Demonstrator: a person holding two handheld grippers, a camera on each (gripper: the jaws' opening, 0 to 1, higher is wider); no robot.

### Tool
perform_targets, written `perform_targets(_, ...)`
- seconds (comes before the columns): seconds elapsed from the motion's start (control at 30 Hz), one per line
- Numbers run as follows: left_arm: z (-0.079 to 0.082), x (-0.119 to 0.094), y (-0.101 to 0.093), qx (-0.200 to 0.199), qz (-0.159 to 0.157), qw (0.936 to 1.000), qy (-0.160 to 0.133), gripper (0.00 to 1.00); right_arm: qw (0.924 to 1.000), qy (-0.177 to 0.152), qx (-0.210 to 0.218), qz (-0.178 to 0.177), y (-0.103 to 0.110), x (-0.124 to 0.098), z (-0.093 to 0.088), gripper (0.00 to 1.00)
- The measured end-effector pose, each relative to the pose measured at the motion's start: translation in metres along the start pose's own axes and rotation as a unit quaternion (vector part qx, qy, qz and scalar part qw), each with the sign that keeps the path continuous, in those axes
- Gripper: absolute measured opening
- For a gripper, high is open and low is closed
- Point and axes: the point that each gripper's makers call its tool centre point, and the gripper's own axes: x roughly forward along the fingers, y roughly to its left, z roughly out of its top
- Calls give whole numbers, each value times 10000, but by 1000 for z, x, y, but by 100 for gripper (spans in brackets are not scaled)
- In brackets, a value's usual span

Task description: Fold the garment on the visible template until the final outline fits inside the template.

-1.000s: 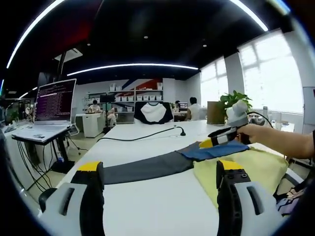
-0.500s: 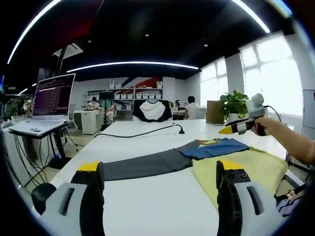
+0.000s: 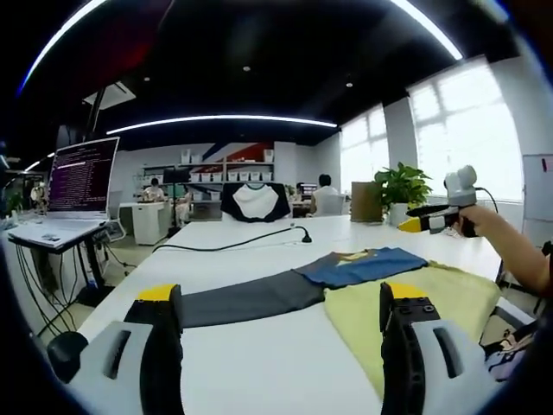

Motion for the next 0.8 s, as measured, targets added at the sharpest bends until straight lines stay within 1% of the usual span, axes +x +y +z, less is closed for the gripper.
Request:
perform_targets(0.03, 0, 0, 0, -1, 2, 10000, 0, 100, 10000, -8, 3, -5, -1, -2, 0, 78)
perform_targets(0.07, 0, 0, 0, -5, 10, 10000, 6, 100, 10000, -52, -3, -33, -5, -12, -1, 78)
perform_targets(0.23, -2, 2, 1, 23, 41, 10000, 49, 100, 9999, -88, 64, -89, -16, -39, -9, 79)
perform_targets(0.3, 0, 3, 0, 46, 53, 10000, 35, 100, 9998, -70, 115, -131, -20, -50, -15, 79)
perform_targets(0.4, 2, 3, -1, 80, 75, 9999, 11, 100, 9994, -177, 199, -231, -27, -68, -20, 79)
perform_targets(0.53, 6, 4, 3, 126, 191, 9997, -22, 100, 9992, -194, 210, -283, -33, -90, -27, 81)
perform_targets(0.7, 9, 5, 11, 185, 369, 9991, -16, 100, 9990, -253, 230, -297, -36, -118, -30, 81)
perform_targets(0.8, 11, 6, 12, 172, 384, 9991, -16, 100, 9987, -279, 273, -323, -37, -132, -33, 81)
